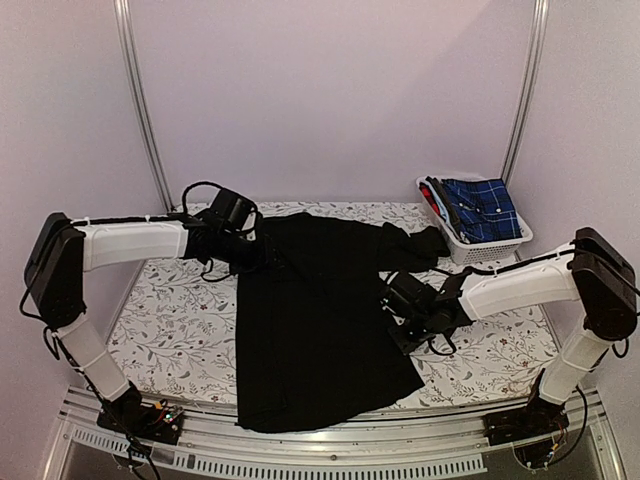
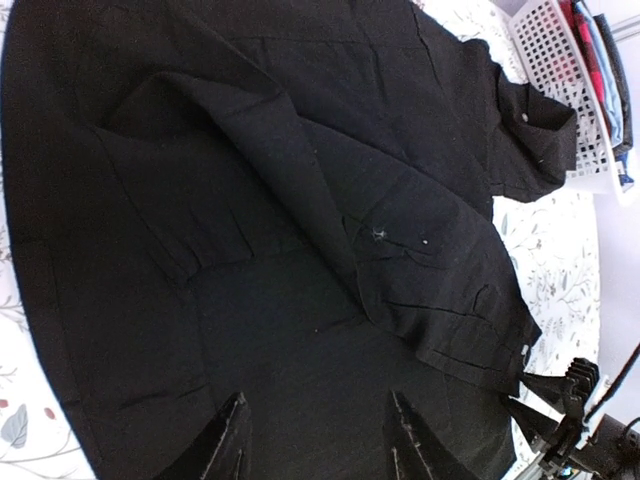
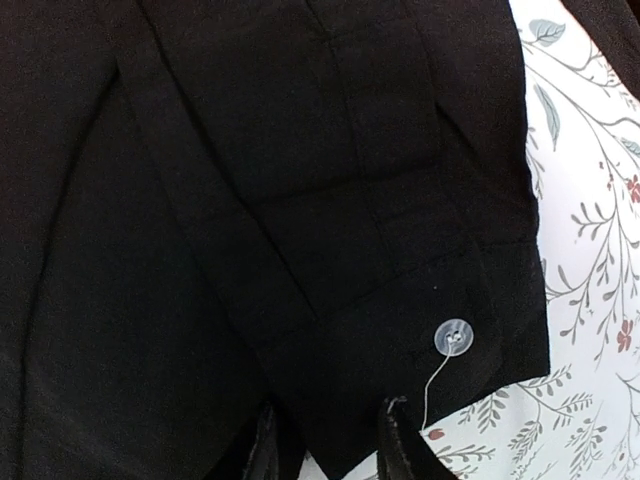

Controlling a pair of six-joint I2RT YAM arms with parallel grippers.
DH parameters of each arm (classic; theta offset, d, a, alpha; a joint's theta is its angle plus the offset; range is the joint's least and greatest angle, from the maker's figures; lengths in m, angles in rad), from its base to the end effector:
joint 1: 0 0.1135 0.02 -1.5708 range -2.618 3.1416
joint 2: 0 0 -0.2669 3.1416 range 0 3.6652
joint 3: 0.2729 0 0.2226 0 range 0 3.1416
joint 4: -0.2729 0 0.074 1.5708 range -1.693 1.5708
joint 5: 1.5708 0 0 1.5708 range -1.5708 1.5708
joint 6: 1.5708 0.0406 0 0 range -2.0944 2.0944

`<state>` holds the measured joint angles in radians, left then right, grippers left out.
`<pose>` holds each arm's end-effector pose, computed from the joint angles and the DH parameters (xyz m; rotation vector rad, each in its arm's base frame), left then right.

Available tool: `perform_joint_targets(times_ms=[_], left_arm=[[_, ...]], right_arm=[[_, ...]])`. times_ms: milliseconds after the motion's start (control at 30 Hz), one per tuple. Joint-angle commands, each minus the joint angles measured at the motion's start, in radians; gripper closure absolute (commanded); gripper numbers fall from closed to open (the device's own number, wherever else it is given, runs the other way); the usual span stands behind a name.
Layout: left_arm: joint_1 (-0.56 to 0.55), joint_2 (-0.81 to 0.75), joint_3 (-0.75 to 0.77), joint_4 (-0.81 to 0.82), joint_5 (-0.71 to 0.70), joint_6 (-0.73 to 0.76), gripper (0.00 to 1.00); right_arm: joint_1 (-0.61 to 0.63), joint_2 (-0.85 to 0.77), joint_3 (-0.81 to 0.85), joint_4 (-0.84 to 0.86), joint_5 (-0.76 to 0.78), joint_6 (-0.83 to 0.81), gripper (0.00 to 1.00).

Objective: Fold and stack the long sleeve shirts
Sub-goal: Fold the flattened shirt at the center of the board.

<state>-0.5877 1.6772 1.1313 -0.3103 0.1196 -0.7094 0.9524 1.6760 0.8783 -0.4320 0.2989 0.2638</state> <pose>0.2783 -0.1912 0.2325 -0.0983 2.5523 -0.6977 0.1711 0.2199 0.1611 -0.8432 2.5585 -0.0678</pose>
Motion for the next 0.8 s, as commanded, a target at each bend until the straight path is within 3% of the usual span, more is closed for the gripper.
perform_joint_targets(times_ms=[0,233,567,767], left_arm=[[0.021,0.036,0.051,0.023,0.004,0.03,0.55],[0.039,0.103,0.152,0.003,-0.052,0.059,0.55],[0.074,0.207,0.273,-0.011,-0.099,0.101,0.55],[0.085,0.361,0.466,-0.07,-0.189,0.139,0.53]], right_arm=[[-0.016,0.028,-0.004,0.056,-0.021,-0.011,0.73],[-0.034,-0.012,0.055,0.005,-0.04,-0.019,0.99],[-0.047,-0.069,0.166,-0.119,-0.08,-0.023,1.0],[-0.047,-0.058,0.243,-0.167,-0.193,-0.025,1.0]])
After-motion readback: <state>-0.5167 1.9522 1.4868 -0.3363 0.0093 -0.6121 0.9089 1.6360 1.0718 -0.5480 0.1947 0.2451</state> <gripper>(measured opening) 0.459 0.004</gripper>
